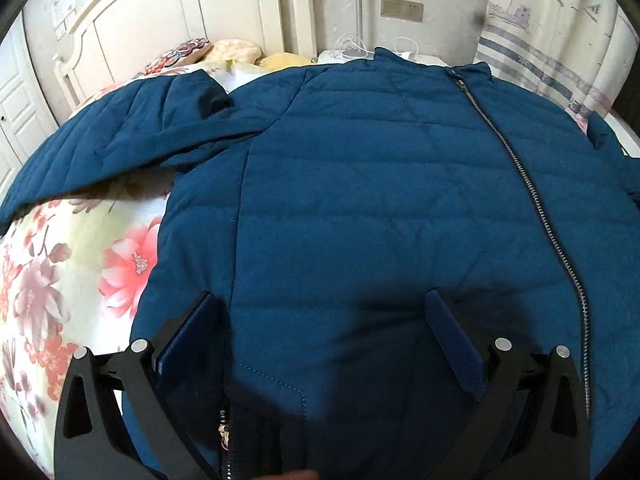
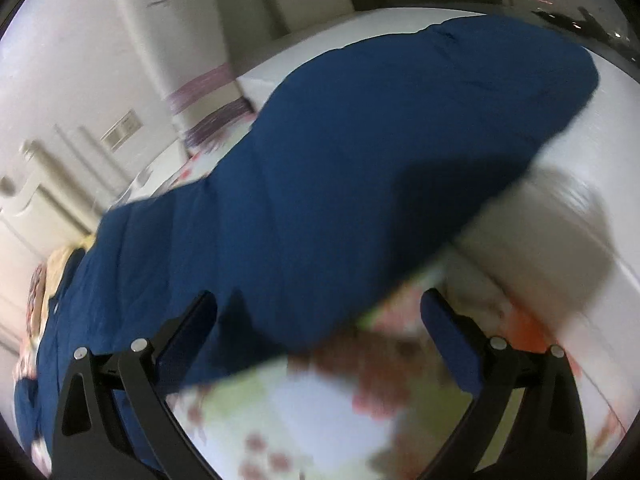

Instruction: Fold large clothes

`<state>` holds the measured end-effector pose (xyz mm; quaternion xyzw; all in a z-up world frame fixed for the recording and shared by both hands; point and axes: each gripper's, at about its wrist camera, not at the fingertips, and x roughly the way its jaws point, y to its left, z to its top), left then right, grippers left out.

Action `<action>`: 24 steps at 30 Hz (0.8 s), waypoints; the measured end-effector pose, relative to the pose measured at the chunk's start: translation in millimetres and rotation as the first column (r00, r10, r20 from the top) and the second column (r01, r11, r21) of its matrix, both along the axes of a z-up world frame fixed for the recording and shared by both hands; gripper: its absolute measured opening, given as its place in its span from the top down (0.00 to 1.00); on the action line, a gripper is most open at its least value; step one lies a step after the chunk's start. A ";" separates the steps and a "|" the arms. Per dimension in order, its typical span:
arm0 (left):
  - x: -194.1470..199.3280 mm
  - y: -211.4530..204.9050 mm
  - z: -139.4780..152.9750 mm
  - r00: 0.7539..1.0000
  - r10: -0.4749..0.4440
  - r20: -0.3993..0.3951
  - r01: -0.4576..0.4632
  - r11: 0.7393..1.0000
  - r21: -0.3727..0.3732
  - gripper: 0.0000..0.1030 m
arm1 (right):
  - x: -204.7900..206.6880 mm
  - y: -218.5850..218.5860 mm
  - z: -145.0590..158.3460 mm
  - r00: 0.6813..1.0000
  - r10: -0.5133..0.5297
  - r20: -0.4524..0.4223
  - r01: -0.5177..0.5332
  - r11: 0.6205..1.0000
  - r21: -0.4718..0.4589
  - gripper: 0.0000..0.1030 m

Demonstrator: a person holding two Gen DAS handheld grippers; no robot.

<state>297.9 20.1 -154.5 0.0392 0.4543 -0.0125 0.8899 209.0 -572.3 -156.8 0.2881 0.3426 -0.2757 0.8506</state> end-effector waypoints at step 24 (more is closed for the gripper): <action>3.2 5.1 -0.9 1.000 0.019 0.004 -0.019 0.999 -0.038 0.04 | 101.4 353.0 2.8 0.520 0.803 -0.290 -0.852 0.509 -0.121 0.21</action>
